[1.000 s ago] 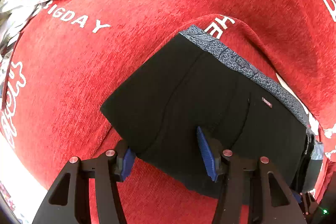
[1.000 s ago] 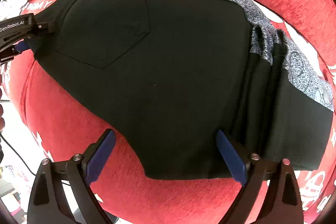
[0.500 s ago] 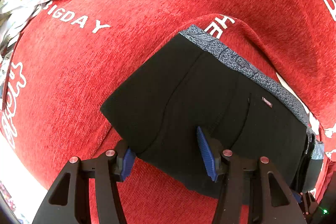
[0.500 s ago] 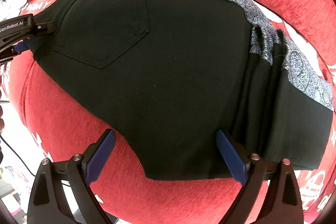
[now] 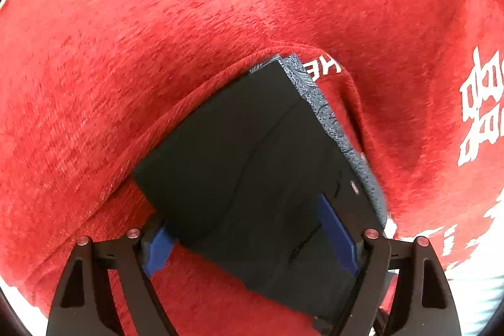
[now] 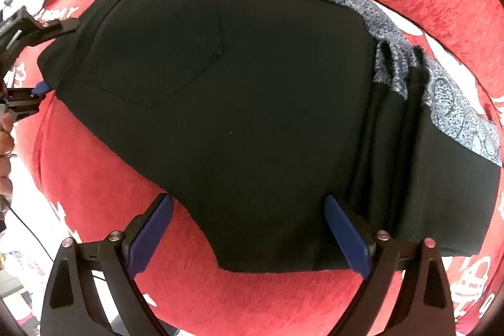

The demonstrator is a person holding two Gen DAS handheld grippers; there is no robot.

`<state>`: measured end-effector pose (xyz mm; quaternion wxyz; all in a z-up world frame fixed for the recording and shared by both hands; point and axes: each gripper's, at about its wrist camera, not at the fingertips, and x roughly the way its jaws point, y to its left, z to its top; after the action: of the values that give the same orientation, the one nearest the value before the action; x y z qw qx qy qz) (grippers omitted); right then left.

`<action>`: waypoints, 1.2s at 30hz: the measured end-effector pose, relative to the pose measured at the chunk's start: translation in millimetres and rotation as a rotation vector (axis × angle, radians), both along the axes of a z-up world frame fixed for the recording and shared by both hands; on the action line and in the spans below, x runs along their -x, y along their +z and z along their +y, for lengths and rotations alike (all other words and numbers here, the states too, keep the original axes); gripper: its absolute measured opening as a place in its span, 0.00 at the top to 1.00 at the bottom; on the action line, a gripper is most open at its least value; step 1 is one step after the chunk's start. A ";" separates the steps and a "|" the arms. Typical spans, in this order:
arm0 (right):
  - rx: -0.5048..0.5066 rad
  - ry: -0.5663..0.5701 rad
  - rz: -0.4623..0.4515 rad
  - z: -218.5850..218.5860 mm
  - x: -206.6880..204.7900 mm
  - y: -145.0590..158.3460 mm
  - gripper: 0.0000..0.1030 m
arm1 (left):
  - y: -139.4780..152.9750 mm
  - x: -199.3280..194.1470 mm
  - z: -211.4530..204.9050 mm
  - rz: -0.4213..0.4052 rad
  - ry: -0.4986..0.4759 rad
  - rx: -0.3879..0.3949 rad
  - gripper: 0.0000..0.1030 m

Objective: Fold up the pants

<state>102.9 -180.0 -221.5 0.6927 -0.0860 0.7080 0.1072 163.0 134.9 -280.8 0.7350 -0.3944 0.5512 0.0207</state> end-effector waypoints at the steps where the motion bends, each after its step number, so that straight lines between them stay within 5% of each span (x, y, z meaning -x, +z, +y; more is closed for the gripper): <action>1: -0.019 -0.018 -0.003 -3.2 -3.6 6.2 0.07 | 5.8 -2.3 -6.0 0.004 -0.025 -0.071 0.48; 4: -0.114 -0.081 -0.068 -17.3 -22.5 39.7 0.07 | 26.7 -5.9 -26.1 -0.007 -0.129 -0.300 0.70; 9: -0.354 -0.121 -0.076 -22.3 -81.6 87.8 0.07 | 61.9 2.4 -99.9 -0.163 -0.420 -0.785 0.71; 13: -0.487 -0.061 0.048 16.5 -131.5 94.7 0.07 | 64.1 13.7 -142.5 -0.258 -0.582 -0.999 0.71; 16: -0.539 0.007 0.172 65.8 -158.9 85.1 0.07 | 63.7 18.0 -151.2 -0.282 -0.615 -1.052 0.71; 22: -0.482 0.145 0.355 146.4 -162.1 34.3 0.08 | 61.9 18.3 -151.6 -0.283 -0.603 -1.072 0.71; 23: -0.477 0.142 0.370 150.0 -161.7 28.9 0.19 | 60.9 19.0 -152.6 -0.279 -0.606 -1.083 0.71; 24: -0.468 0.134 0.398 151.7 -161.3 19.7 0.54 | 59.5 21.4 -153.7 -0.278 -0.610 -1.085 0.71; 25: -0.465 0.115 0.402 147.7 -160.2 15.1 0.75 | 59.9 21.6 -153.9 -0.281 -0.611 -1.081 0.71; 29: -0.517 0.119 0.378 126.9 -155.4 22.7 0.83 | 71.6 30.8 -168.9 -0.342 -0.641 -1.078 0.71; 36: -0.803 -0.015 0.273 31.5 -136.4 85.5 0.87 | 117.6 33.0 -203.1 -0.387 -0.635 -1.016 0.71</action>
<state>239.3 -148.5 -136.0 0.5720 0.2108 0.6959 0.3797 130.1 -68.2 -163.2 0.8873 0.1904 0.4198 -0.0111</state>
